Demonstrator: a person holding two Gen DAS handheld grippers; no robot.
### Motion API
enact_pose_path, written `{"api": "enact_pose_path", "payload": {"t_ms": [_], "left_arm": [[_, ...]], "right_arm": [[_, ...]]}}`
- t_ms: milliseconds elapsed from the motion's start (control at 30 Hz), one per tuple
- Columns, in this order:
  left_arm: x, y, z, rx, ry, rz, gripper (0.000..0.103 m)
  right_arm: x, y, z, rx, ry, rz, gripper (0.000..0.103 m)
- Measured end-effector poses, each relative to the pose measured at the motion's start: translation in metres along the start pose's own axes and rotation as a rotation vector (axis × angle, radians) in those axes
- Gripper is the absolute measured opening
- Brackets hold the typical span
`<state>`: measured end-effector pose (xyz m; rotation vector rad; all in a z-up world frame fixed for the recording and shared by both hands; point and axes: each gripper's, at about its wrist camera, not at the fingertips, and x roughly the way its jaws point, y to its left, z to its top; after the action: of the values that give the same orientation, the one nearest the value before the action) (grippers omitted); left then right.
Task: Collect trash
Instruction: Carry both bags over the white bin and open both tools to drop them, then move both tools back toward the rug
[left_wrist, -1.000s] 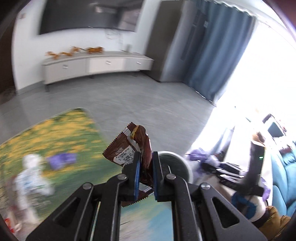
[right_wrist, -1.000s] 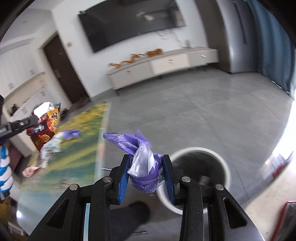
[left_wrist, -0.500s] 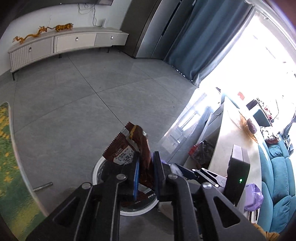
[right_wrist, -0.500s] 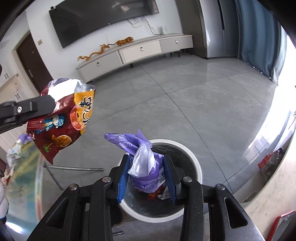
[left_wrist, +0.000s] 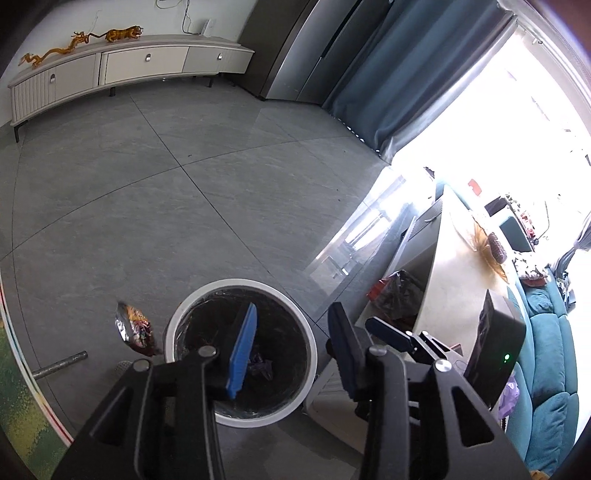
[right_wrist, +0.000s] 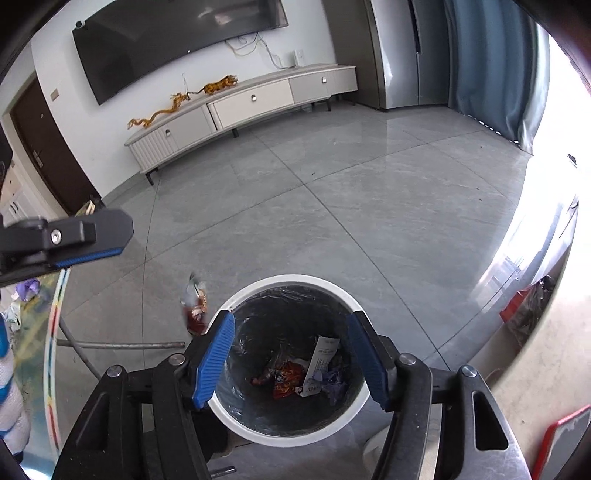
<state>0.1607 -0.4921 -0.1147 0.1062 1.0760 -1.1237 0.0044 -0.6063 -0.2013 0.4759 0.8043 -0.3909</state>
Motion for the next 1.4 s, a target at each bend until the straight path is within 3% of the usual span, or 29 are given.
{"api": "enact_pose_path", "payload": {"t_ms": [333, 567, 1000, 1267, 1400], "left_arm": [[-0.070, 0.021, -0.010, 0.001, -0.081, 0.060, 0.039], [-0.115, 0.043, -0.031, -0.040, -0.131, 0.127, 0.039], [-0.201, 0.082, -0.105, -0.102, -0.237, 0.260, 0.039], [-0.262, 0.111, -0.151, -0.187, -0.324, 0.321, 0.039], [-0.290, 0.126, -0.175, -0.225, -0.361, 0.391, 0.039]], "right_arm": [[-0.030, 0.019, -0.004, -0.024, -0.060, 0.035, 0.063], [-0.021, 0.033, -0.007, -0.042, -0.039, 0.079, 0.063], [-0.018, 0.055, -0.017, -0.072, 0.009, 0.112, 0.063], [-0.021, 0.087, -0.014, -0.134, 0.010, 0.120, 0.063], [-0.011, 0.105, -0.012, -0.167, 0.023, 0.126, 0.063]]}}
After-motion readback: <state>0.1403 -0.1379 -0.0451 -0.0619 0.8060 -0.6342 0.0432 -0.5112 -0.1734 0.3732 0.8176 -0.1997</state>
